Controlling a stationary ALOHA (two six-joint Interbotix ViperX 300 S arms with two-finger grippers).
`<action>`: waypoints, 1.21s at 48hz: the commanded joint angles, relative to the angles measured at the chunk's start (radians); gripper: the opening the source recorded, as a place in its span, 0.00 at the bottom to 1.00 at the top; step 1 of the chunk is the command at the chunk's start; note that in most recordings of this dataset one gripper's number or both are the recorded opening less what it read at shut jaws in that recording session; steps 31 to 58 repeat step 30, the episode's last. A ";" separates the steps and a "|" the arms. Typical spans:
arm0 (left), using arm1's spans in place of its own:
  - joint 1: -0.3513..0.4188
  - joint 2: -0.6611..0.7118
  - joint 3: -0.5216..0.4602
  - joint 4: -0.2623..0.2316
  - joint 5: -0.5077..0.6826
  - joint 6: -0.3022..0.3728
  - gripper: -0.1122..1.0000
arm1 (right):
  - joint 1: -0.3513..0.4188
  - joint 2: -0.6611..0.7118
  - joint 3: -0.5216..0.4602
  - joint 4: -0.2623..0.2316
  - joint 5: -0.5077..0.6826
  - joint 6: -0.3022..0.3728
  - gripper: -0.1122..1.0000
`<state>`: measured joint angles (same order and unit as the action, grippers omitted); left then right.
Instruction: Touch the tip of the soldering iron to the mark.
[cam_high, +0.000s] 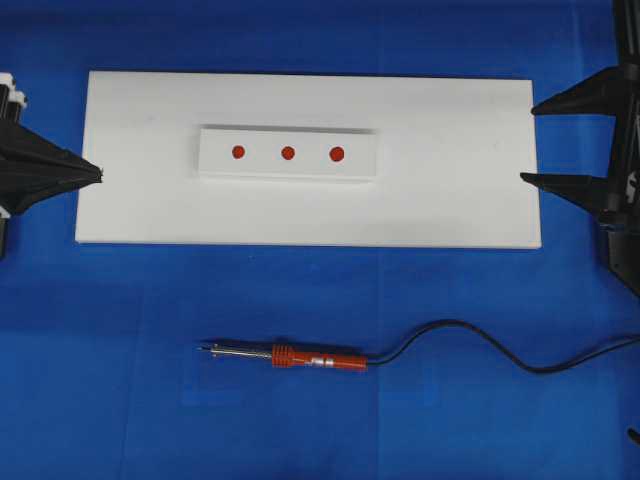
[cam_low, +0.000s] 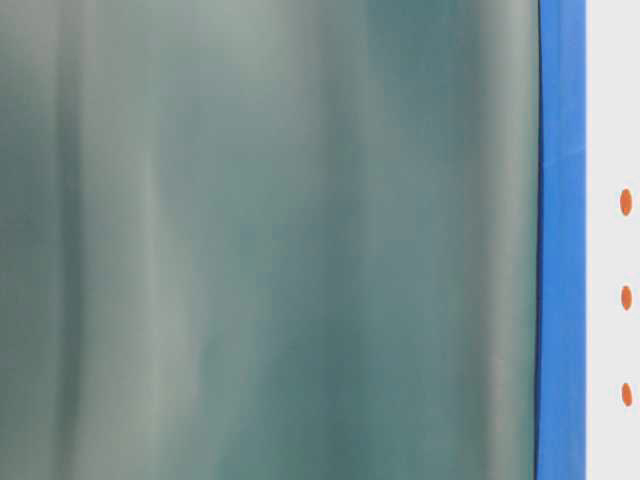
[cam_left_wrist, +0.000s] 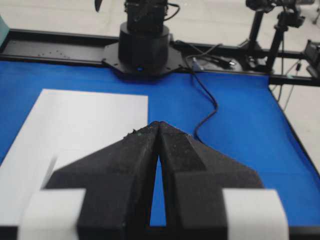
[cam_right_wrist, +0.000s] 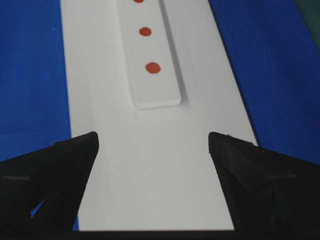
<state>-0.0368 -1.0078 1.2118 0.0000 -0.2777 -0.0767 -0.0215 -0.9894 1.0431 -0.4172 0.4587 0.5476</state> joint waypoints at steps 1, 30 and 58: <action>-0.002 0.005 -0.011 0.002 -0.011 0.002 0.10 | -0.003 0.006 -0.009 0.002 -0.011 0.002 0.89; -0.002 0.005 -0.011 0.002 -0.011 0.003 0.10 | -0.003 0.006 -0.009 0.000 -0.012 0.002 0.88; -0.002 0.005 -0.011 0.002 -0.011 0.003 0.10 | -0.003 0.006 -0.009 0.000 -0.012 0.002 0.88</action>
